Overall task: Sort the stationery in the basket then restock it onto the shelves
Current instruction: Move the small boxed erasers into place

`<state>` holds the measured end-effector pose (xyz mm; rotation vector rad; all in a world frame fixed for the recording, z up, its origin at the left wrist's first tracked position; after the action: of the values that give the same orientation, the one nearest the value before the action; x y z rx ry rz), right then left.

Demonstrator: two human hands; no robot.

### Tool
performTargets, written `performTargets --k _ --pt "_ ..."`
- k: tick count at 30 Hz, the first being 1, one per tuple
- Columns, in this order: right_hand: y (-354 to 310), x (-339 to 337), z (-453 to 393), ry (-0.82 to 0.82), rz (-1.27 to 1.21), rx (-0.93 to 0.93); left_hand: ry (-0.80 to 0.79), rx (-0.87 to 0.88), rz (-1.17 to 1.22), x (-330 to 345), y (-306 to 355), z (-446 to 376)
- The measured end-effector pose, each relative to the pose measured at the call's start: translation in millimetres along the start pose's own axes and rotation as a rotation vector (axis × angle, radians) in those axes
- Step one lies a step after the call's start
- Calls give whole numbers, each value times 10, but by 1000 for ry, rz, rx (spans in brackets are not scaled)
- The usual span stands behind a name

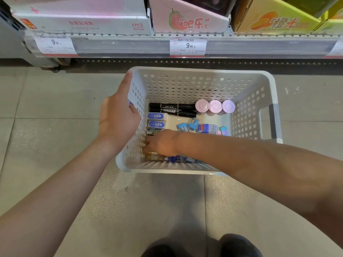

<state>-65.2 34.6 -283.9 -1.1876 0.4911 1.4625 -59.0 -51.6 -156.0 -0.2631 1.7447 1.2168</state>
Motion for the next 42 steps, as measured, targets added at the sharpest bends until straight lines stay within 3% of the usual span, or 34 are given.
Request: performTargets --k 9,16,22,26,29,33,42 --pt "-79 -122 127 58 40 -64 2 -8 -21 -7 6 4" --pt "29 -221 212 15 -130 40 -2 1 -17 6 -3 1" --pt "396 -298 320 101 -532 363 -11 1 7 6 39 19" --pt "572 -186 392 282 -1068 721 -10 -10 4 11 27 16" --pt "483 -36 377 184 -1198 813 -10 -17 -9 4 23 17" --pt "311 113 290 55 -1135 793 -12 -24 -3 -5 18 9" --pt "143 -60 205 200 -399 501 -1 -6 -20 4 -4 -6"
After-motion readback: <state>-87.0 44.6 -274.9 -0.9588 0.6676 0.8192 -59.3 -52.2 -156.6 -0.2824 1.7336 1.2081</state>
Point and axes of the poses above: each hand's wrist, its own z-axis away from the middle knuckle, its own x-axis out of the palm, y = z × x, the point moved 8 cm from there along -z, towards the middle knuckle, and after that the axes turned 7 degrees about y, right-handed, at the moved point
